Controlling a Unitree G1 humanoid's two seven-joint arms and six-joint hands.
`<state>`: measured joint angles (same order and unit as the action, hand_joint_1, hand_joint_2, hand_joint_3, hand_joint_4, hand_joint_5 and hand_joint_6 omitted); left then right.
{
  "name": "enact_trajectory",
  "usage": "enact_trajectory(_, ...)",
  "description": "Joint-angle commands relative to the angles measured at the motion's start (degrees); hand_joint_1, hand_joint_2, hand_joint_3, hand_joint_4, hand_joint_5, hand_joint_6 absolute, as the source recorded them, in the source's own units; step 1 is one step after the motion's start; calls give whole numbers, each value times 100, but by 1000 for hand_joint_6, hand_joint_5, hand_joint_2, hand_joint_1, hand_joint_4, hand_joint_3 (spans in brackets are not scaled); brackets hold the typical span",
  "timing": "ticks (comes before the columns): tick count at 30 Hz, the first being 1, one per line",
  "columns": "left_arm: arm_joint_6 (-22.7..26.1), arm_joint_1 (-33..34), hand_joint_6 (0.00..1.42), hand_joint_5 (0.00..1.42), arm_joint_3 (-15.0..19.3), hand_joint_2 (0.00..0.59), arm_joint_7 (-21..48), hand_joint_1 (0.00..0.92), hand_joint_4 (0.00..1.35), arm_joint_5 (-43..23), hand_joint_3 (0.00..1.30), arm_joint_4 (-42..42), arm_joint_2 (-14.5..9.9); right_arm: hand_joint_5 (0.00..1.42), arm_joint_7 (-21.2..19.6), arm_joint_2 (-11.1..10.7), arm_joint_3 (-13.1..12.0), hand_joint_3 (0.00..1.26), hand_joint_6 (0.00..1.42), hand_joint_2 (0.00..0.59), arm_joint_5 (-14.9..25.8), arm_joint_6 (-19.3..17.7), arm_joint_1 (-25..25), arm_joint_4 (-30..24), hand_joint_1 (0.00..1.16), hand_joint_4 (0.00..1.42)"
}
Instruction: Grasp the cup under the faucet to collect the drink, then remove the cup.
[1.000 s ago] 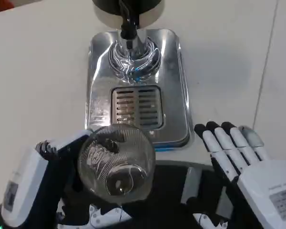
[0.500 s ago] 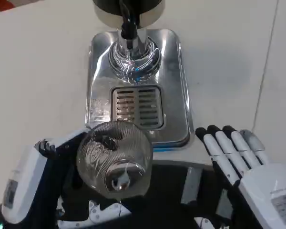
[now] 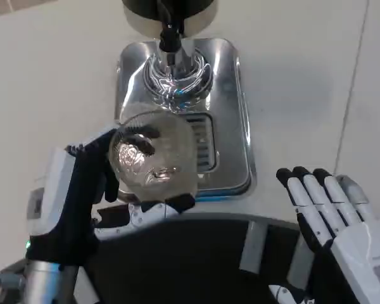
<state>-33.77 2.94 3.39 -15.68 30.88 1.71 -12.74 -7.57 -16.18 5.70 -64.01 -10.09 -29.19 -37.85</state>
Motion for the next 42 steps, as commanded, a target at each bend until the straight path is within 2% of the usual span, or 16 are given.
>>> enact_trajectory(1,112,569,1424,1299,-97,74,-248,752,1155,51,1164,672,-18,0,-40,84,40,0,0,434,-57,39,-115,-106,425,0)
enact_trajectory(8,68,1235,1424,1299,-422,74,-507,752,1154,298,1164,1582,-109,0,-94,201,178,0,0,427,-199,54,-346,-203,420,0)
enact_trajectory(26,265,2880,1424,1297,-1156,74,-1493,752,1154,728,1173,3554,-184,0,-100,237,179,0,0,423,-230,41,-384,-218,392,0)
enact_trajectory(30,394,3187,1424,1297,-1185,74,-1609,754,1154,610,1174,3975,-117,0,-83,243,97,0,0,423,-207,52,-775,-439,389,0)
enact_trajectory(37,409,3483,1424,1287,-1198,79,-1823,757,1151,508,1175,4461,-215,0,-66,312,57,0,0,423,-195,79,-823,-495,385,0)
enact_trajectory(42,548,3574,1424,1283,-1259,85,-2113,754,1136,597,1175,4546,-206,0,13,281,-47,0,0,423,-29,86,-616,-385,384,0)
